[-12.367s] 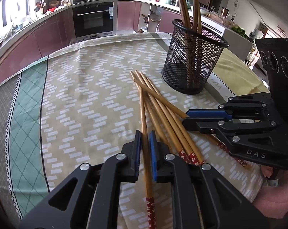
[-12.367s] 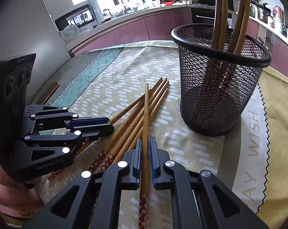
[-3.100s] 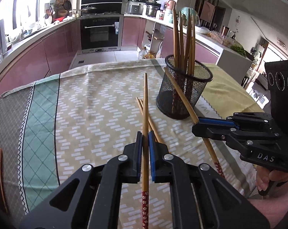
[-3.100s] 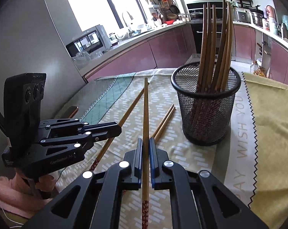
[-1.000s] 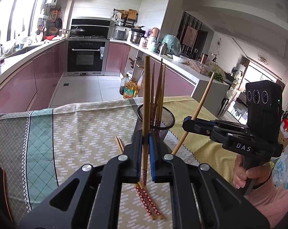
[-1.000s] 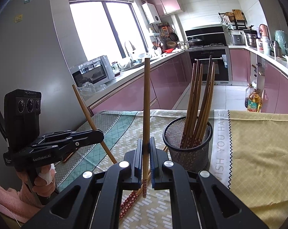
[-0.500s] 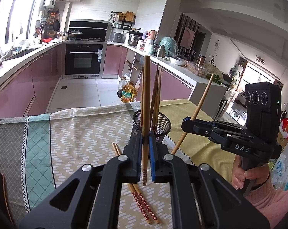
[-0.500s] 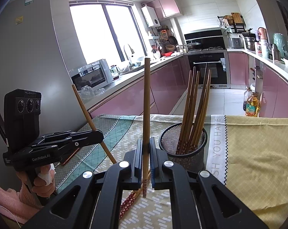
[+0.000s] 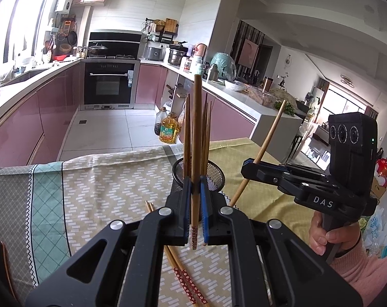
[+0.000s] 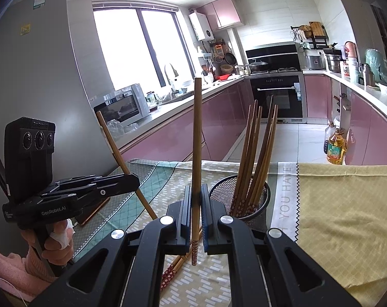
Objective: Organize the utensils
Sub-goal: 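Lower both upright chopsticks slowly into the mesh cup, then open both grippers to release the chopsticks into the mesh cup, then move both open grippers down to the two loose chopsticks on the cloth, then close the left gripper on one chopstick while the right gripper grasps the other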
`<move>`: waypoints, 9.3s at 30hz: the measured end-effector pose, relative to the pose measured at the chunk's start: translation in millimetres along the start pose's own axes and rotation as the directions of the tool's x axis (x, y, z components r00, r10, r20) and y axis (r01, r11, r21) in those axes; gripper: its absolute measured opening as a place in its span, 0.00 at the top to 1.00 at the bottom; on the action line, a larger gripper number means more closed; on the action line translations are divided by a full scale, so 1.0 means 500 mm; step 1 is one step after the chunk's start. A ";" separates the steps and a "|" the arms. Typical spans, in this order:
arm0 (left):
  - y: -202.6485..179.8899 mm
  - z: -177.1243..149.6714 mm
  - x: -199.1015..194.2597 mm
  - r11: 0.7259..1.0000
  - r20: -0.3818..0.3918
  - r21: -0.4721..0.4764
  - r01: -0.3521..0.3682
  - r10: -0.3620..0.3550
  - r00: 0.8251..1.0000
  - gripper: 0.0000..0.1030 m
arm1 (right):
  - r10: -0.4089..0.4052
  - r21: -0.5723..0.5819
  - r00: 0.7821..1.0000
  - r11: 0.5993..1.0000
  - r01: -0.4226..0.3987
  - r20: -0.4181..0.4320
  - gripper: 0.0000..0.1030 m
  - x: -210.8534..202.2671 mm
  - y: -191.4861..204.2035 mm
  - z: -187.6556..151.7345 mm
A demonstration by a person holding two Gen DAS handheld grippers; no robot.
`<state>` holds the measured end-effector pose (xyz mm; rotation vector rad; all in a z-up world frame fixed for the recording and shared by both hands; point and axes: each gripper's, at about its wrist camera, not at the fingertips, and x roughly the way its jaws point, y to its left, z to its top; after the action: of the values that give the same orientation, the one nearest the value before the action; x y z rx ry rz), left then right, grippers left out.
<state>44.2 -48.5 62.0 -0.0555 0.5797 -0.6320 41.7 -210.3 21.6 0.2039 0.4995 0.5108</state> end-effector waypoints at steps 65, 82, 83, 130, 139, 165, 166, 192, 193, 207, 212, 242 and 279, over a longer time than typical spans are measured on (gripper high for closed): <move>-0.049 0.072 0.018 0.999 0.047 0.048 0.003 -0.005 0.999 0.93 | 0.027 -0.018 0.999 0.999 -0.027 0.044 0.94 0.010 -0.039 0.068; -0.054 0.096 0.001 0.998 0.090 0.061 0.009 -0.014 0.996 0.93 | 0.028 -0.027 0.997 0.999 -0.026 0.078 0.94 0.009 -0.046 0.095; -0.054 0.096 0.001 0.998 0.093 0.062 0.008 -0.013 0.996 0.93 | 0.028 -0.026 0.996 0.999 -0.026 0.080 0.94 0.008 -0.047 0.095; -0.028 0.104 0.118 0.996 -0.043 0.065 -0.065 0.068 0.997 0.93 | -0.062 0.038 0.998 0.997 0.063 -0.015 0.94 0.104 -0.090 0.070; -0.013 0.092 0.156 0.996 -0.126 0.071 -0.052 0.061 0.990 0.93 | -0.059 0.061 0.995 0.996 0.064 -0.074 0.94 0.133 -0.107 0.046; 0.032 0.014 0.170 0.991 -0.127 0.062 -0.121 0.128 0.984 0.67 | -0.050 0.085 0.997 0.995 0.056 -0.060 0.78 0.078 -0.118 0.018; 0.035 0.004 0.165 0.989 -0.132 0.065 -0.131 0.139 0.981 0.65 | -0.039 0.073 0.997 0.996 0.043 -0.063 0.74 0.070 -0.111 0.012; 0.064 -0.212 0.150 0.972 -0.317 0.072 -0.225 0.236 0.919 0.58 | 0.112 0.113 0.937 0.990 -0.079 -0.331 0.66 0.162 -0.010 -0.182; 0.064 -0.213 0.149 0.972 -0.319 0.071 -0.224 0.234 0.918 0.58 | 0.111 0.114 0.936 0.990 -0.076 -0.335 0.66 0.166 -0.008 -0.185; 0.072 -0.230 0.151 0.971 -0.325 0.070 -0.229 0.239 0.915 0.58 | 0.054 0.080 0.924 0.996 -0.026 -0.379 0.66 0.216 0.027 -0.187; 0.072 -0.230 0.150 0.970 -0.324 0.071 -0.231 0.241 0.915 0.60 | 0.031 0.055 0.923 0.998 -0.011 -0.383 0.66 0.229 0.039 -0.182; 0.048 -0.220 0.174 0.982 -0.344 0.100 -0.163 0.188 0.920 0.68 | -0.072 -0.021 0.899 0.997 0.070 -0.431 0.74 0.237 0.025 -0.180; 0.069 -0.192 0.220 0.974 -0.347 0.053 -0.219 0.223 0.911 0.86 | -0.141 -0.052 0.905 0.990 0.131 -0.402 0.89 0.218 0.004 -0.188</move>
<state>84.4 -71.5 -80.8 0.1376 0.9142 -0.4246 76.1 -146.7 -102.8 0.0364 0.9065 0.4216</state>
